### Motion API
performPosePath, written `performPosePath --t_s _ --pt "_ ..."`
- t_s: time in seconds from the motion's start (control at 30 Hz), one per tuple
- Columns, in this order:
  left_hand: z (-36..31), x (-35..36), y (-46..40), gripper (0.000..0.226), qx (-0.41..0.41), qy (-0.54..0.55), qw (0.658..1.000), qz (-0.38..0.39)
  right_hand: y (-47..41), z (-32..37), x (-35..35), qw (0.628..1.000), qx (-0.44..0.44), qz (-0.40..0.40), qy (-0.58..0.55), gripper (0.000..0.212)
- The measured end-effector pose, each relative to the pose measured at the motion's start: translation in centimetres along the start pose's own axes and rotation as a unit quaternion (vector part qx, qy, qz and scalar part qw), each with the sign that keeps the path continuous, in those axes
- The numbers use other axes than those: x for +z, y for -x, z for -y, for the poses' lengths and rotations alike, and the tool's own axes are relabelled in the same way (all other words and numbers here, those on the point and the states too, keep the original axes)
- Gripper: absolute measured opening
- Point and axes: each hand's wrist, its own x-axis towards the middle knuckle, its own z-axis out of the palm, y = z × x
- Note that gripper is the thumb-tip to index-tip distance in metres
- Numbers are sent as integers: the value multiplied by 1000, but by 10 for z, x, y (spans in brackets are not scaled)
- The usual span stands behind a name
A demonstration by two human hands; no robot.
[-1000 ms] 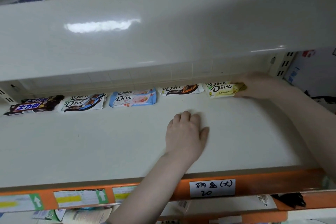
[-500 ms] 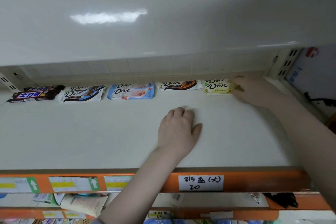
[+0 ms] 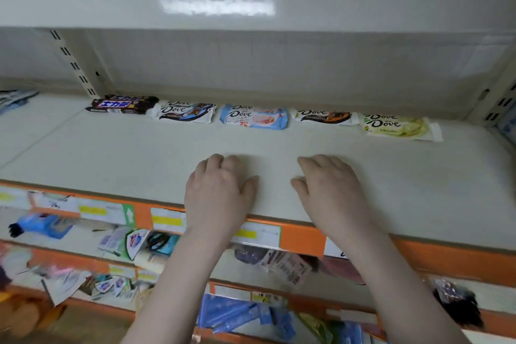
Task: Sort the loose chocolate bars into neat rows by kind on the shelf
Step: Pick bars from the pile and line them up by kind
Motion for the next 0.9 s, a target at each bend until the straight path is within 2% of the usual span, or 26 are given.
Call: performPosePath --t_s 0.13,0.37,0.47,0.67,0.9 --pt "82 -31 18 46 -30 -2 999 -29 -1 82 16 1000 -14 -17 -23 36" --pt "256 -107 43 44 -95 -48 992 -71 -15 260 50 996 -68 3 -61 45" --pt "320 -131 48 44 -132 -60 988 -59 -27 323 59 994 -83 4 -71 46" --pt "417 -151 29 50 -154 -74 983 -60 -65 414 83 993 -99 7 -67 42" --pt "527 -153 -37 52 -179 -86 978 -68 -136 505 136 991 -102 4 -83 37"
